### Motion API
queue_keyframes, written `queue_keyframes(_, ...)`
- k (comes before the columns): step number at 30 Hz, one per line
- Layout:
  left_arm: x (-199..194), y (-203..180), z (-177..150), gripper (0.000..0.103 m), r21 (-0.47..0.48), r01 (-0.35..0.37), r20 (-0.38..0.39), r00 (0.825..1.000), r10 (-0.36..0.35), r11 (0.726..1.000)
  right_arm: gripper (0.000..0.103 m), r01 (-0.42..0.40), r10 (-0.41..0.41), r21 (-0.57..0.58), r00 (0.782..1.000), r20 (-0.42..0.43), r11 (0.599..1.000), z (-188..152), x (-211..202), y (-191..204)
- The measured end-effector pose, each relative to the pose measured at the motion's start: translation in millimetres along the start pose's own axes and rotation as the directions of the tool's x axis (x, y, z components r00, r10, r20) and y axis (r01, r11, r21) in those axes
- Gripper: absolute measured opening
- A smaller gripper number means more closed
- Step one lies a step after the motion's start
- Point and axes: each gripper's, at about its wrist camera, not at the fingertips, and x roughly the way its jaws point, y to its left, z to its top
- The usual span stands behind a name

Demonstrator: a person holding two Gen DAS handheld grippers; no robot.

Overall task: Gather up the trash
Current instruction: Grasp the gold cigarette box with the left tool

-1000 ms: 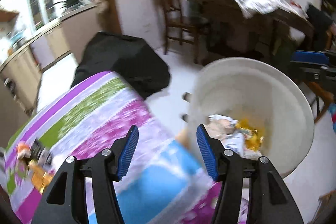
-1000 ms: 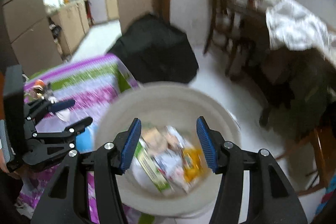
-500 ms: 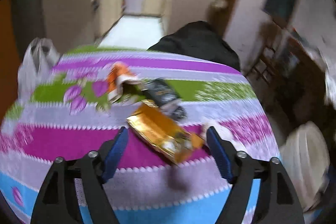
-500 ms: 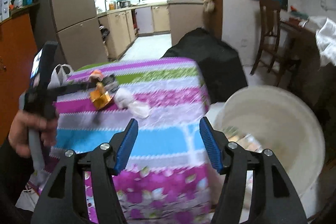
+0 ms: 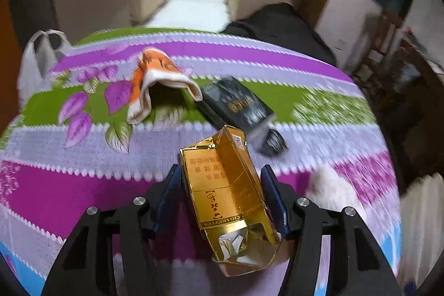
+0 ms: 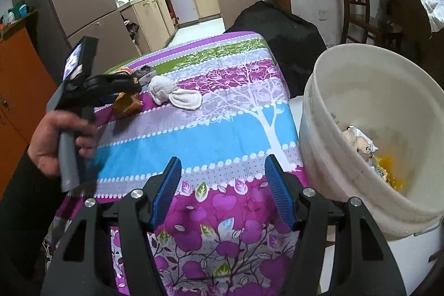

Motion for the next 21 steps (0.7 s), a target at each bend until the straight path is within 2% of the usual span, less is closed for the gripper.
queue_keyframes(5, -39.6, 34.4, -45.4, 0.054, 0.064, 0.103, -0.016, 0.995, -0.102, 0.993, 0.060, -0.025, 0.025, -0.064, 1.000, 0.004, 0.998, 8.1, 7.4, 10.4)
queue_keyframes(10, -86.4, 58.8, -96.6, 0.054, 0.233, 0.130, -0.025, 0.991, -0.128, 0.964, 0.060, -0.071, 0.062, -0.215, 0.997, -0.046, 0.974, 20.7, 30.3, 36.9)
queue_keyframes(12, -97.1, 63.6, -110.9, 0.055, 0.288, 0.131, -0.034, 0.991, -0.126, 0.949, 0.060, -0.108, 0.086, -0.276, 0.992, -0.091, 0.955, 28.9, 45.8, 48.1)
queue_keyframes(15, -103.1, 68.5, -120.5, 0.056, 0.325, 0.147, -0.032, 0.989, -0.144, 0.934, 0.060, -0.132, 0.085, -0.347, 0.986, -0.147, 0.928, 47.0, 70.8, 61.0)
queue_keyframes(17, -101.2, 73.0, -122.3, 0.056, 0.340, 0.130, -0.027, 0.991, -0.129, 0.931, 0.060, -0.140, 0.075, -0.388, 0.981, -0.178, 0.911, 60.6, 86.0, 66.6)
queue_keyframes(19, -98.2, 75.6, -119.8, 0.057, 0.347, 0.124, -0.020, 0.992, -0.125, 0.930, 0.063, -0.146, 0.061, -0.453, 0.978, -0.197, 0.880, 72.8, 99.6, 73.2)
queue_keyframes(21, -95.3, 74.9, -116.7, 0.057, 0.350, 0.133, -0.021, 0.991, -0.134, 0.927, 0.065, -0.165, 0.050, -0.530, 0.973, -0.225, 0.832, 83.0, 113.0, 81.2)
